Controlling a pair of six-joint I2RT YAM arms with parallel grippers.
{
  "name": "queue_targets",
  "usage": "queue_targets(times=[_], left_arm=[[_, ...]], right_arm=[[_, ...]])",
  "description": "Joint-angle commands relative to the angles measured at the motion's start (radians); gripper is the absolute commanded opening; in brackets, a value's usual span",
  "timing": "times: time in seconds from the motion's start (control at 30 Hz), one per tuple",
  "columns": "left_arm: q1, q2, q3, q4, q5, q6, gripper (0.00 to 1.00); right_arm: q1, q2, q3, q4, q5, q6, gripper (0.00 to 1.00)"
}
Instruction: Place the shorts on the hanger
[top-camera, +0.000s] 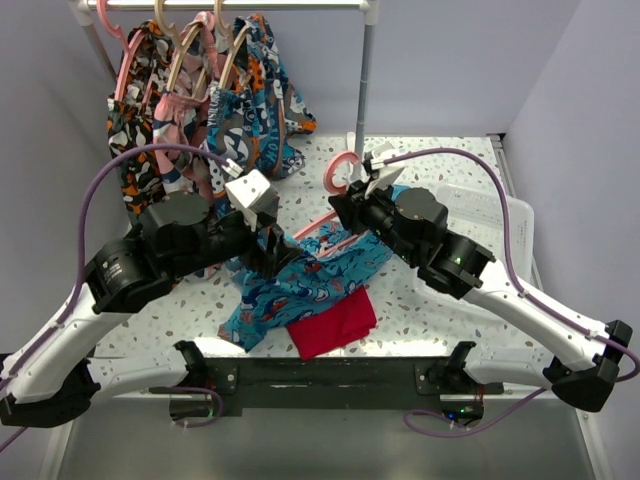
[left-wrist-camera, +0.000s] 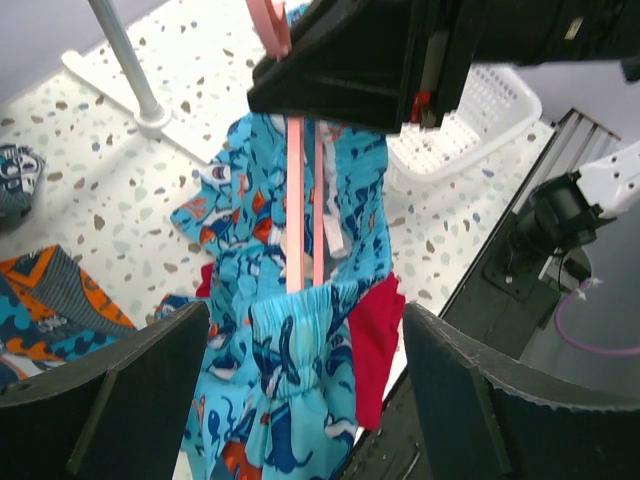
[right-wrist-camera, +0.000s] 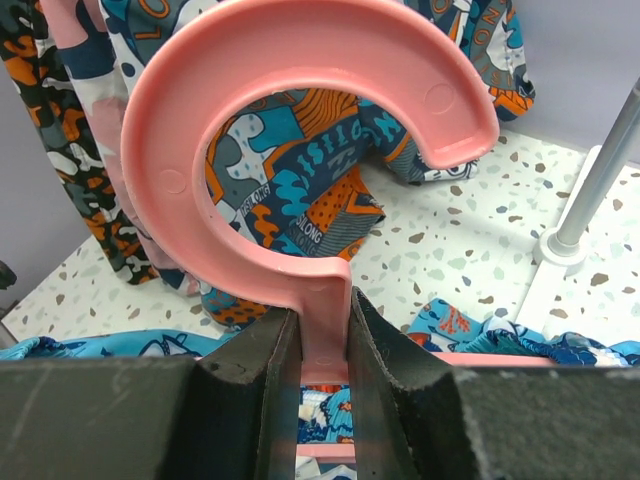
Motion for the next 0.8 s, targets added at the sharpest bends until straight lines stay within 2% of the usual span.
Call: queue_targets(times=[0.0, 0.43, 0.53, 0.67, 0.7, 0.73, 0.77], left_arm=[[-0.005, -0.031, -0.061, -0.080, -0.001, 0.019, 0.83], [-0.005, -0.010, -0.168, -0.062, -0.028, 0.041, 0.78], [-0.006, -0.008, -0.191, -0.039, -0.030, 0.040, 0.73], [-0.005, -0.016, -0.227, 0.007, -0.031, 0.026, 0.59], [-0.005, -0.019, -0.242, 0.044, -0.015, 0.022, 0.52], [-0.006, -0.025, -0.250, 0.067, 0.004, 0.017, 0.43], [-0.006, -0.028, -0.256, 0.091, 0.005, 0.000, 0.15]], right_arm=[[0.010, 0.005, 0.044, 0.044, 0.025, -0.018, 0.00], [0.025, 0.041, 0.064, 0.039, 0.043, -0.019, 0.00], [0.030, 0.041, 0.070, 0.038, 0.048, -0.022, 0.00], [0.032, 0.038, 0.087, 0.031, 0.043, -0.024, 0.00], [0.035, 0.039, 0.089, 0.031, 0.040, -0.024, 0.00], [0.035, 0.039, 0.089, 0.030, 0.042, -0.024, 0.00], [0.033, 0.042, 0.087, 0.035, 0.045, -0.024, 0.00]])
